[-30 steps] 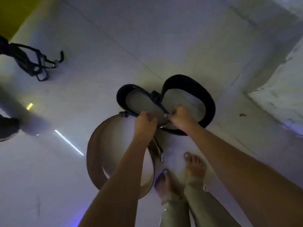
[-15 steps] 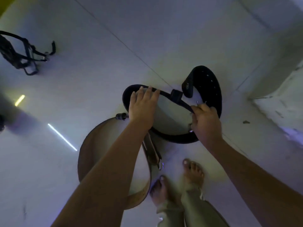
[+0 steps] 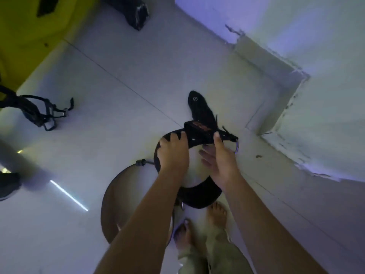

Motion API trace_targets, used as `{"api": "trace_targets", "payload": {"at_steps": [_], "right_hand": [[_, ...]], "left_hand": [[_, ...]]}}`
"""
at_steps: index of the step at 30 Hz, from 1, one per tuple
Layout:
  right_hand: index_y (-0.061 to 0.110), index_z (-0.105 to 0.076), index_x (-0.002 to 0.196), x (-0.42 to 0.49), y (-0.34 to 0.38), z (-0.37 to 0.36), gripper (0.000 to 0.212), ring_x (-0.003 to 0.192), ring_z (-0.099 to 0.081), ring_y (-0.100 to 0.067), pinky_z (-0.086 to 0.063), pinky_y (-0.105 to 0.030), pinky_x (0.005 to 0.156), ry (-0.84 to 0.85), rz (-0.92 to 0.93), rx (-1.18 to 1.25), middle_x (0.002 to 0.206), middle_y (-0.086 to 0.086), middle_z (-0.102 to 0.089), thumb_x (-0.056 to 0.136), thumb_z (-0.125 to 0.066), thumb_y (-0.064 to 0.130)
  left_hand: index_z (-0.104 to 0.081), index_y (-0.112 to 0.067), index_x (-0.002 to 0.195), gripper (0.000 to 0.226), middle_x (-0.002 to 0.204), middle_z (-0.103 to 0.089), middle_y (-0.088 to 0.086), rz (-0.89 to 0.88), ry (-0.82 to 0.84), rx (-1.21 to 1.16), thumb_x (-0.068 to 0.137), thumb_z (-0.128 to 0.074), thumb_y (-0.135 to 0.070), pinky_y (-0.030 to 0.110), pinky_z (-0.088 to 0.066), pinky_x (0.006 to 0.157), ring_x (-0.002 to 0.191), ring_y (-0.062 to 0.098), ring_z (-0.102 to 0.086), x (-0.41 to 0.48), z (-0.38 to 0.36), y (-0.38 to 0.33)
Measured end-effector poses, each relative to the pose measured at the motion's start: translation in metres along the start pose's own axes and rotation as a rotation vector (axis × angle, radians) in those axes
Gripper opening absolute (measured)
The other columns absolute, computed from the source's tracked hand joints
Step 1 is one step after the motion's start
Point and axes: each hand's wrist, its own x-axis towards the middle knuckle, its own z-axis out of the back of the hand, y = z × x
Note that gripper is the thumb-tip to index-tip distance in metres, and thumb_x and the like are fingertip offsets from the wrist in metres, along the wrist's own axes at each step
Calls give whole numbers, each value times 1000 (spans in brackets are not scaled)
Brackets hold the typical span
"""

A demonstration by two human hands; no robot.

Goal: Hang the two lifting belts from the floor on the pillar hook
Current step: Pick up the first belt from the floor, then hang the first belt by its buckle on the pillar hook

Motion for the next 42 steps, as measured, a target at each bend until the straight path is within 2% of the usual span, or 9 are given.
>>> {"api": "trace_targets", "payload": {"at_steps": [4,9,16,21,23,29,33,37,42], "right_hand": [[5,-49,132,-25,20,-6,38,118,-55,-37,-48,-46,88,16,-88,215,132,-22,-56,95,-49,14],[9,-60,107,-48,30,24,19,91,-63,-31,-54,-43,69,-22,-32,109,120,-20,-62,91,-50,6],[13,-55,119,-92,40,44,29,87,-63,-25,-53,-39,70,190,-7,-11,100,-8,-64,93,-46,4],[13,-57,120,-167,70,65,28,84,-65,-25,-53,-32,62,297,104,3,101,-8,-67,92,-51,15],[10,-62,111,-213,90,72,22,81,-69,-25,-55,-30,60,282,203,38,97,-10,-70,91,-54,16],[7,-55,125,-366,144,120,46,96,-66,-28,-53,-35,77,144,519,58,111,-11,-67,81,-61,-5],[14,-59,113,-457,176,161,38,95,-65,-27,-52,-35,71,112,663,91,100,-5,-68,80,-63,-6],[19,-58,107,-532,205,204,36,96,-64,-28,-51,-38,66,138,795,127,100,-5,-67,82,-60,-6],[13,-55,121,-611,236,245,43,98,-65,-27,-54,-42,78,145,1012,159,108,-8,-67,82,-61,-4]], "left_hand": [[-17,-25,150,59,157,-23,9,-92,47,-58,97,-42,-27,46,-37,103,128,43,-36,-46,5,-5],[-49,-28,132,64,135,-52,1,-56,53,-614,77,-58,-60,49,-38,106,125,29,-47,-57,17,19],[-68,-12,92,43,91,-72,7,48,272,-1173,79,-65,-53,33,-57,75,83,22,-71,-62,66,9],[-62,-10,113,35,107,-72,10,-68,356,-1438,83,-68,-28,36,-57,80,94,24,-70,-116,101,-4],[-63,-14,106,22,100,-72,7,-168,325,-1510,84,-67,-17,35,-56,79,89,22,-69,-153,129,-22],[-61,-15,103,21,97,-68,6,-448,394,-1528,86,-62,-5,31,-57,74,90,23,-66,-281,222,-79],[-59,-11,108,27,97,-67,6,-640,385,-1450,83,-64,-3,26,-56,71,86,19,-67,-353,281,-117],[-59,-19,107,34,96,-70,-1,-877,335,-1306,79,-68,-1,35,-53,88,92,18,-66,-418,339,-158],[-58,-24,107,39,88,-69,-7,-1091,227,-1270,80,-64,5,23,-55,68,82,10,-67,-497,388,-204]]}}
